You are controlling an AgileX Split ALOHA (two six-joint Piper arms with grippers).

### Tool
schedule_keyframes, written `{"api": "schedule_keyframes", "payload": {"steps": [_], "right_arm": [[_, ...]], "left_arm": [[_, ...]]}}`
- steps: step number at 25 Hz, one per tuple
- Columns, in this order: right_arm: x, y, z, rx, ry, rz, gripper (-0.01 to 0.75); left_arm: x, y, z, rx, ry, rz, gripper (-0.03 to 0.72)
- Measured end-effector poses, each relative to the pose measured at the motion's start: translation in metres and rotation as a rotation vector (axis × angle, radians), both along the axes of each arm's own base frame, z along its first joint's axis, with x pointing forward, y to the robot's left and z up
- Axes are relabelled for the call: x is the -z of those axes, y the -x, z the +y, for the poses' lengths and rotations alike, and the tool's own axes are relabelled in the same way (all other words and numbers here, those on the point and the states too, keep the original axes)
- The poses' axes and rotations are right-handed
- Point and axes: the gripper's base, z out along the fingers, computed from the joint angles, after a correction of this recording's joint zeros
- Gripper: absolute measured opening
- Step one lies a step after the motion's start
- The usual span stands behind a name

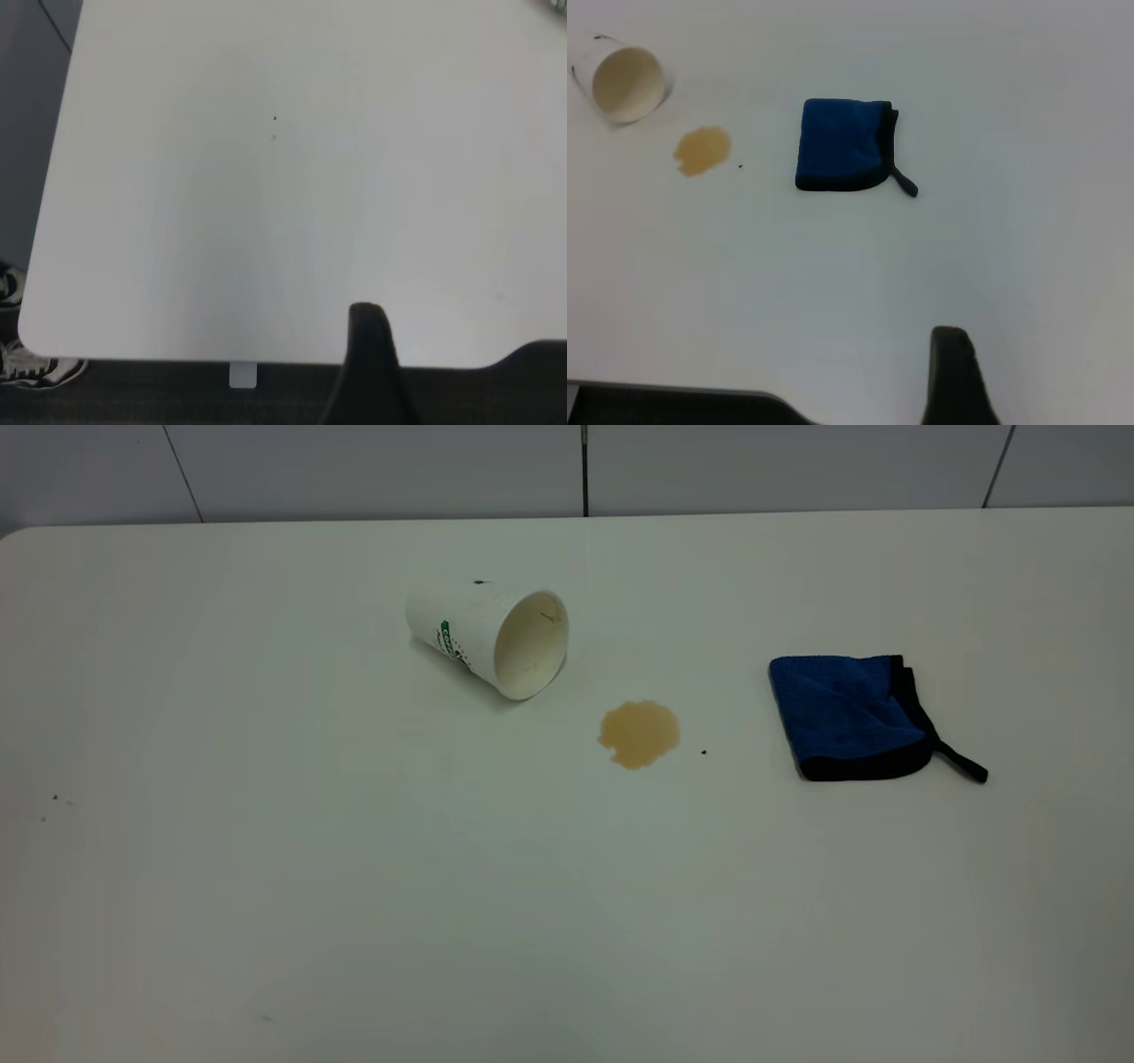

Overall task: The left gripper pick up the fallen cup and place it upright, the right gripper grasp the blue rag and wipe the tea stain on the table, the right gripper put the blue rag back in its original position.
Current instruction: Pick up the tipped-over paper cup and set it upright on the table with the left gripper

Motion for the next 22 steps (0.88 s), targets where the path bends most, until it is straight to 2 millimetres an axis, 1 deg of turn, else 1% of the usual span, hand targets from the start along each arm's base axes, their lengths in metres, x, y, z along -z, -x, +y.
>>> {"api": "schedule_keyframes", "payload": {"steps": [2, 4, 9, 13, 17, 20, 22], "right_arm": [[0.0, 0.0, 0.0, 0.0, 0.0, 0.0, 0.532], [0.0, 0.0, 0.0, 0.0, 0.0, 0.0, 0.532], [0.0, 0.0, 0.0, 0.0, 0.0, 0.0, 0.532], [0.0, 0.0, 0.0, 0.0, 0.0, 0.0, 0.532], [0.0, 0.0, 0.0, 0.0, 0.0, 0.0, 0.532], [0.0, 0.0, 0.0, 0.0, 0.0, 0.0, 0.532], [0.0, 0.0, 0.0, 0.0, 0.0, 0.0, 0.532]], "left_arm": [[-0.002, -0.023, -0.001, 0.036, -0.006, 0.016, 0.611], [0.0, -0.049, -0.001, 0.08, -0.023, 0.033, 0.611], [0.014, -0.113, -0.001, 0.137, -0.017, 0.026, 0.605], [0.023, -0.155, -0.005, 0.219, -0.027, 0.09, 0.596], [0.039, -0.194, -0.027, 0.33, -0.036, 0.162, 0.589], [0.055, -0.222, -0.054, 0.421, -0.037, 0.228, 0.589], [0.07, -0.24, -0.077, 0.479, -0.037, 0.278, 0.589]]}}
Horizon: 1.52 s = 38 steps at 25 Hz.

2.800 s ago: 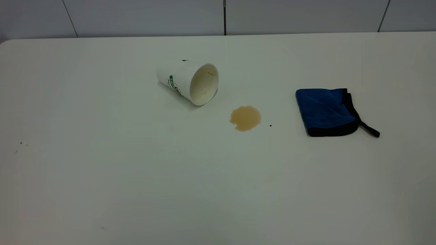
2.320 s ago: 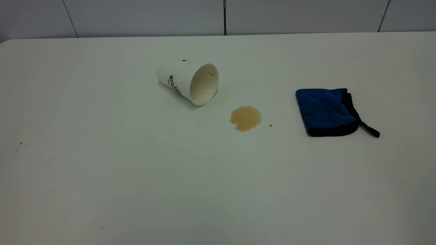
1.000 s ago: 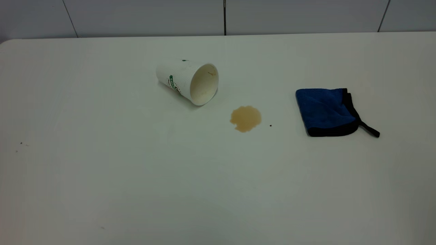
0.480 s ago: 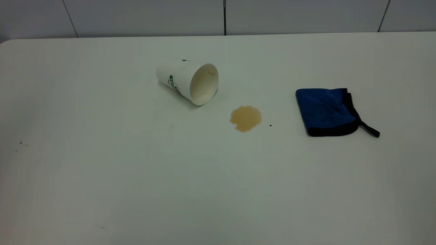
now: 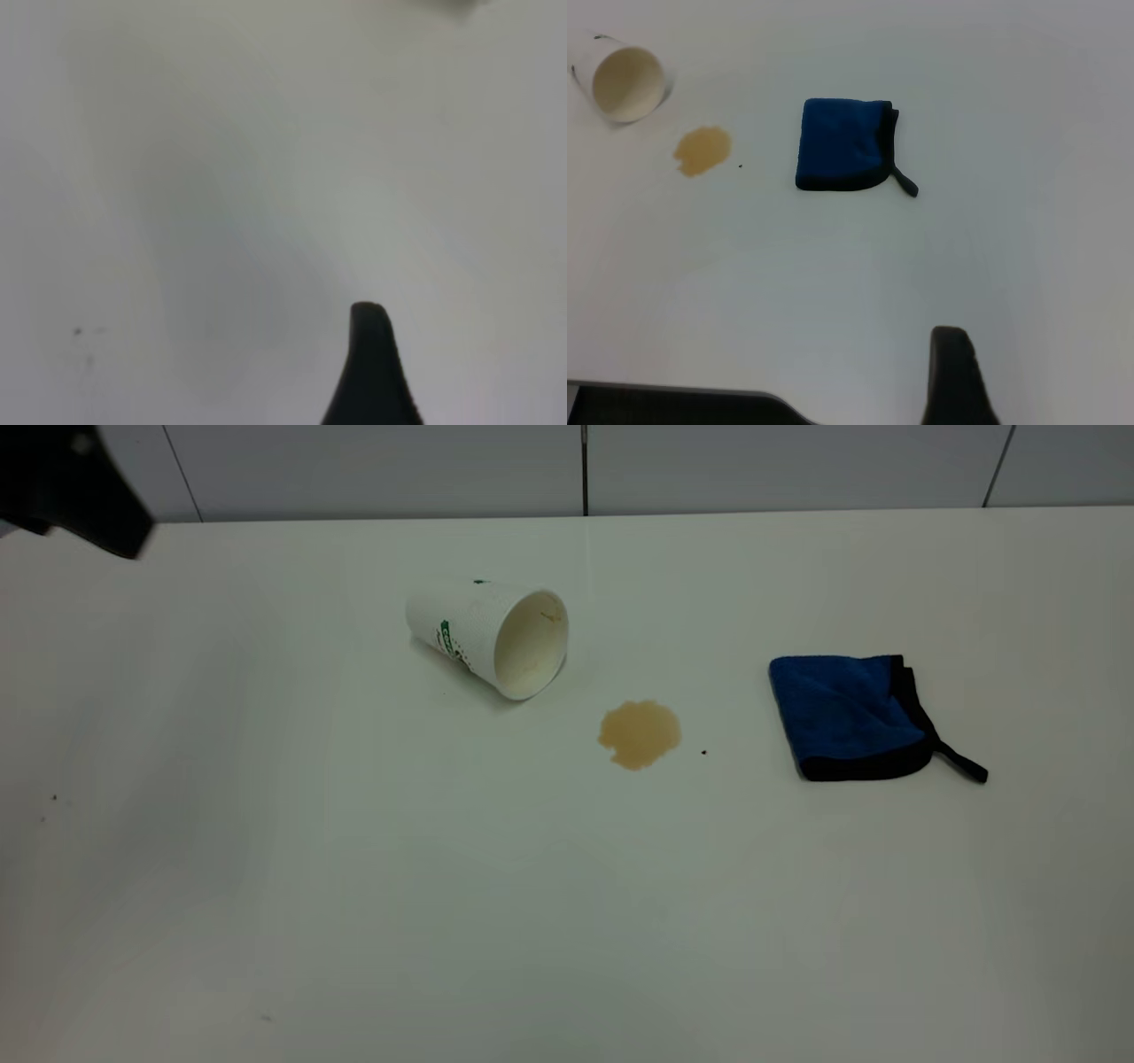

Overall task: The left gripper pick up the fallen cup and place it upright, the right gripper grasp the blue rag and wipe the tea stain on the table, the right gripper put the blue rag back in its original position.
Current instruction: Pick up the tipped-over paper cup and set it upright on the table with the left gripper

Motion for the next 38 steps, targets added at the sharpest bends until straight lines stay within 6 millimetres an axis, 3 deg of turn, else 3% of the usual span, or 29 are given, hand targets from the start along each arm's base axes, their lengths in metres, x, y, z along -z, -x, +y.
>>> {"api": "schedule_keyframes", "payload": {"steps": [9, 15, 22, 28, 38], "right_arm": [[0.0, 0.0, 0.0, 0.0, 0.0, 0.0, 0.532], [0.0, 0.0, 0.0, 0.0, 0.0, 0.0, 0.532], [0.0, 0.0, 0.0, 0.0, 0.0, 0.0, 0.532], [0.0, 0.0, 0.0, 0.0, 0.0, 0.0, 0.532], [0.0, 0.0, 0.0, 0.0, 0.0, 0.0, 0.532]], "left_arm": [[0.047, -0.082, -0.098, 0.134, -0.046, 0.036, 0.589], [0.075, -0.124, -0.145, 0.132, -0.258, 0.029, 0.589], [0.112, -0.137, -0.199, 0.158, -0.409, -0.092, 0.589], [0.137, -0.14, -0.209, 0.147, -0.455, -0.136, 0.589], [0.133, -0.149, -0.206, 0.08, -0.473, -0.244, 0.589]]}}
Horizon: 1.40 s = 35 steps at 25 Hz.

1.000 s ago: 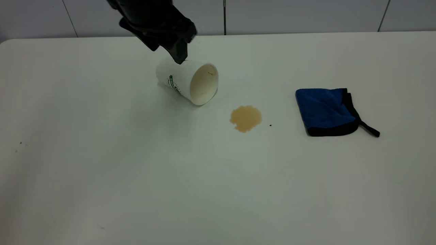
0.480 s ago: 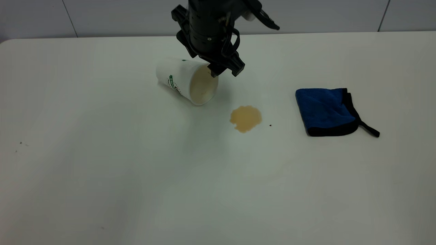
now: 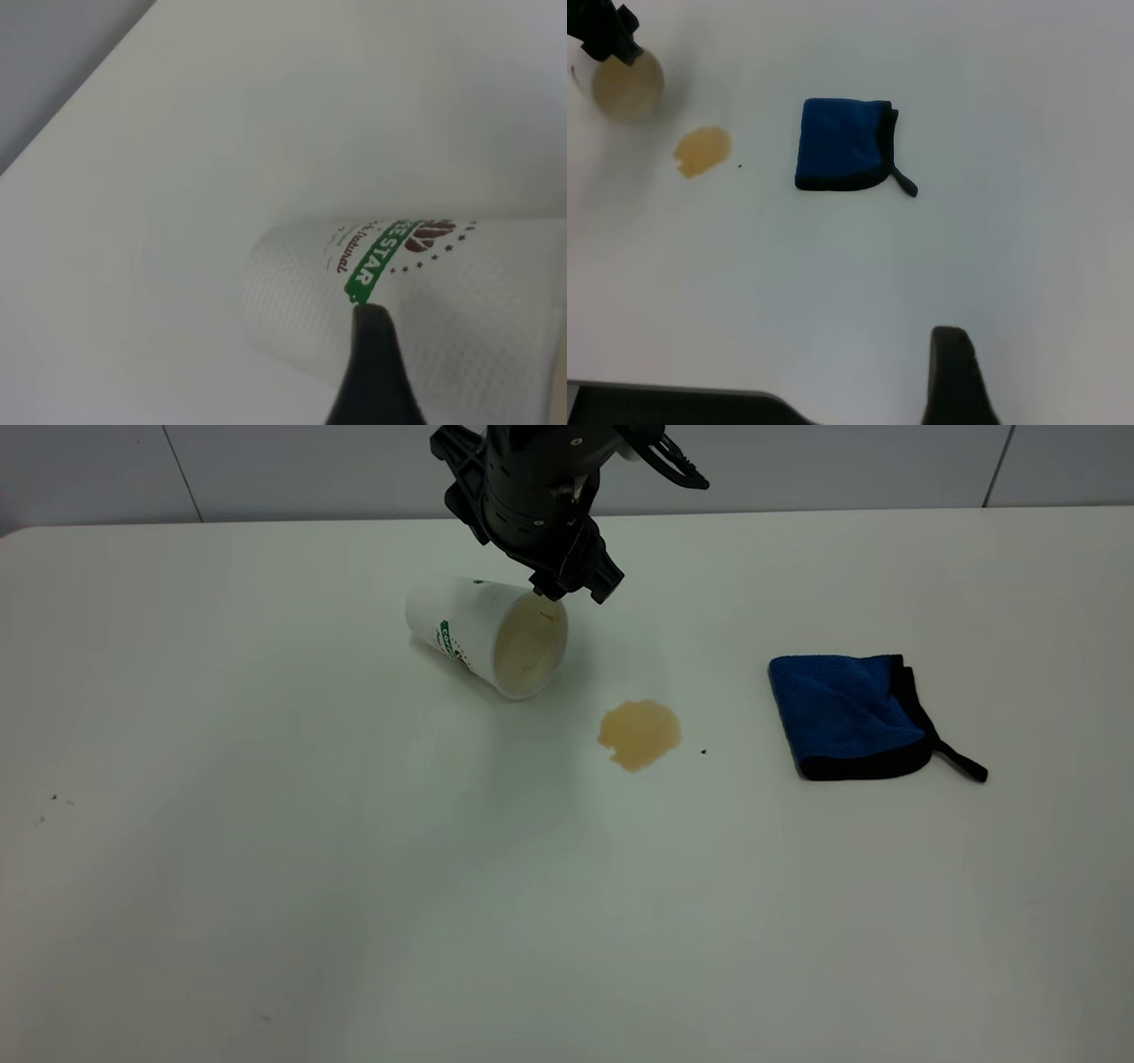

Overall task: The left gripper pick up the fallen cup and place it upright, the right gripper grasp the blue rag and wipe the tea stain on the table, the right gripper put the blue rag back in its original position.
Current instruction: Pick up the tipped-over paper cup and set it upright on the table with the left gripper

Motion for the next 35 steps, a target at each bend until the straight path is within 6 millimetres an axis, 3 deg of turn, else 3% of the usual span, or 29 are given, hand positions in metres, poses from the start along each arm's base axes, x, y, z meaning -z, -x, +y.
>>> {"api": "schedule_keyframes", "payload": {"steps": [17, 26, 30, 35], "right_arm": [[0.0, 0.0, 0.0, 0.0, 0.0, 0.0, 0.532], [0.0, 0.0, 0.0, 0.0, 0.0, 0.0, 0.532], [0.0, 0.0, 0.0, 0.0, 0.0, 0.0, 0.532], [0.0, 0.0, 0.0, 0.0, 0.0, 0.0, 0.532]], "left_arm": [[0.045, 0.001, 0.007, 0.025, -0.119, 0.025, 0.589], [0.052, -0.004, 0.013, -0.002, -0.17, -0.056, 0.576], [0.05, -0.005, 0.014, -0.015, -0.175, -0.083, 0.459], [0.047, -0.005, 0.018, -0.038, -0.221, -0.094, 0.148]]}}
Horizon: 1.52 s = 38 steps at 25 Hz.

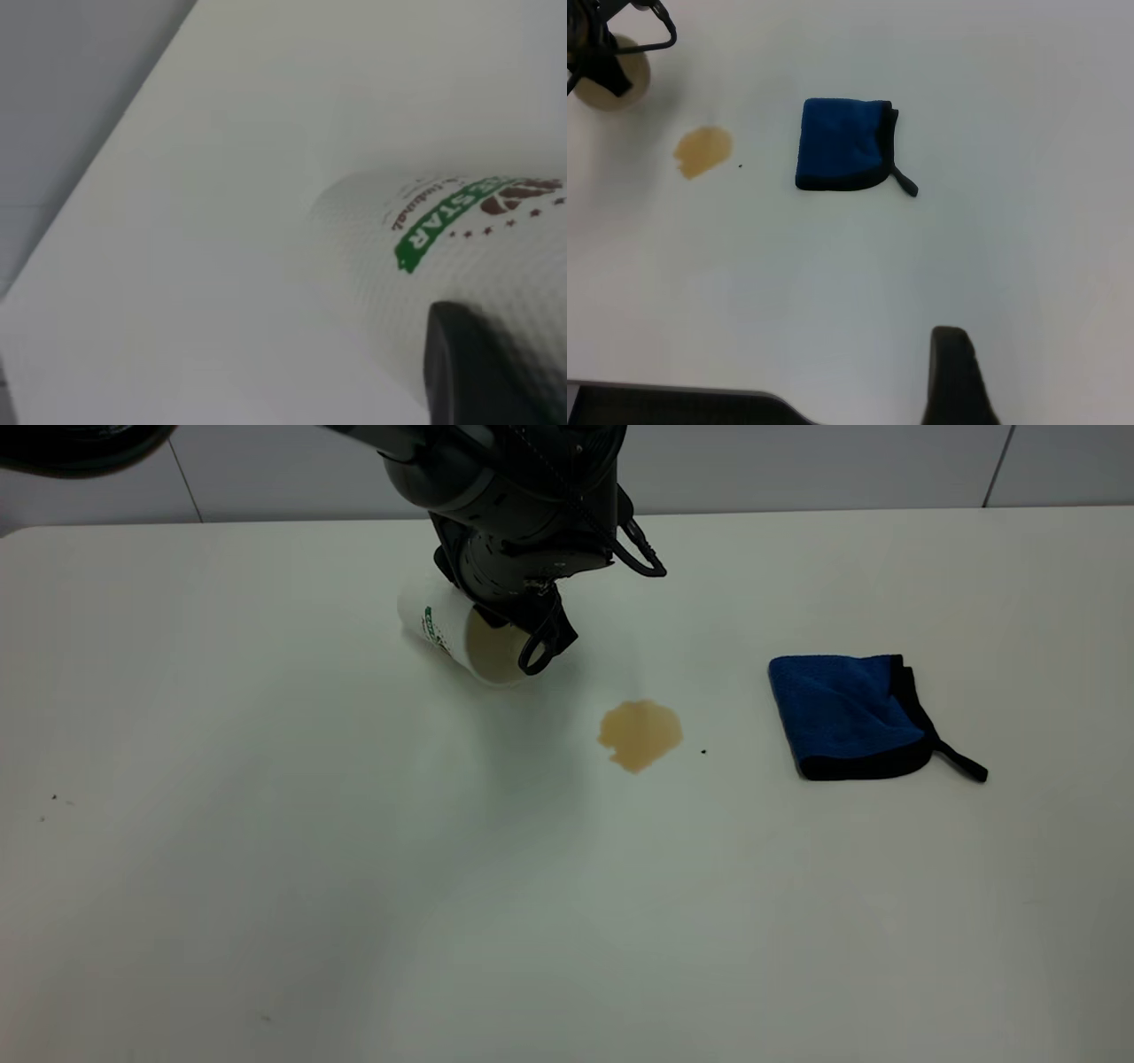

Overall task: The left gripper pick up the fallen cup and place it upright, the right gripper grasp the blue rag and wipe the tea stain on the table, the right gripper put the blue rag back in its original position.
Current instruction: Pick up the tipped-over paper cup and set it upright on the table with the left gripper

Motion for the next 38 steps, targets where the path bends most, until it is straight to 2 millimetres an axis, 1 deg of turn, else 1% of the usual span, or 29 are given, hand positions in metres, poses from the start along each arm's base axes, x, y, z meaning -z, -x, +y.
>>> {"api": "schedule_keyframes", "payload": {"steps": [1, 2, 4, 8, 10, 13, 15, 18, 21, 23, 28, 34, 36, 38], "right_arm": [[0.0, 0.0, 0.0, 0.0, 0.0, 0.0, 0.532], [0.0, 0.0, 0.0, 0.0, 0.0, 0.0, 0.532], [0.0, 0.0, 0.0, 0.0, 0.0, 0.0, 0.532], [0.0, 0.0, 0.0, 0.0, 0.0, 0.0, 0.532], [0.0, 0.0, 0.0, 0.0, 0.0, 0.0, 0.532], [0.0, 0.0, 0.0, 0.0, 0.0, 0.0, 0.532], [0.0, 0.0, 0.0, 0.0, 0.0, 0.0, 0.532], [0.0, 0.0, 0.0, 0.0, -0.001, 0.0, 0.532], [0.0, 0.0, 0.0, 0.0, -0.001, 0.0, 0.532], [0.0, 0.0, 0.0, 0.0, -0.001, 0.0, 0.532], [0.0, 0.0, 0.0, 0.0, -0.001, 0.0, 0.532], [0.0, 0.0, 0.0, 0.0, -0.001, 0.0, 0.532], [0.0, 0.0, 0.0, 0.0, -0.001, 0.0, 0.532], [0.0, 0.0, 0.0, 0.0, -0.001, 0.0, 0.532]], "left_arm": [[-0.003, 0.0, 0.001, -0.004, -0.023, -0.005, 0.091], [-0.006, -0.001, 0.002, -0.006, -0.034, -0.008, 0.057], [-0.014, -0.002, 0.003, -0.007, -0.044, -0.004, 0.024], [-0.035, -0.003, 0.01, -0.032, 0.027, 0.094, 0.006], [-0.051, -0.005, 0.019, -0.046, 0.101, 0.172, 0.006], [-0.073, -0.014, 0.039, -0.074, 0.236, 0.289, 0.006], [-0.08, -0.02, 0.053, -0.093, 0.337, 0.37, 0.006], [-0.079, -0.026, 0.071, -0.098, 0.495, 0.497, 0.006], [-0.075, -0.027, 0.078, -0.064, 0.587, 0.57, 0.006], [-0.07, -0.028, 0.079, -0.056, 0.603, 0.588, 0.006], [-0.05, -0.026, 0.079, -0.061, 0.592, 0.628, 0.006], [-0.049, -0.027, 0.078, -0.06, 0.598, 0.624, 0.012], [-0.048, -0.028, 0.078, -0.058, 0.601, 0.617, 0.029], [-0.048, -0.029, 0.078, -0.057, 0.602, 0.613, 0.069]]}}
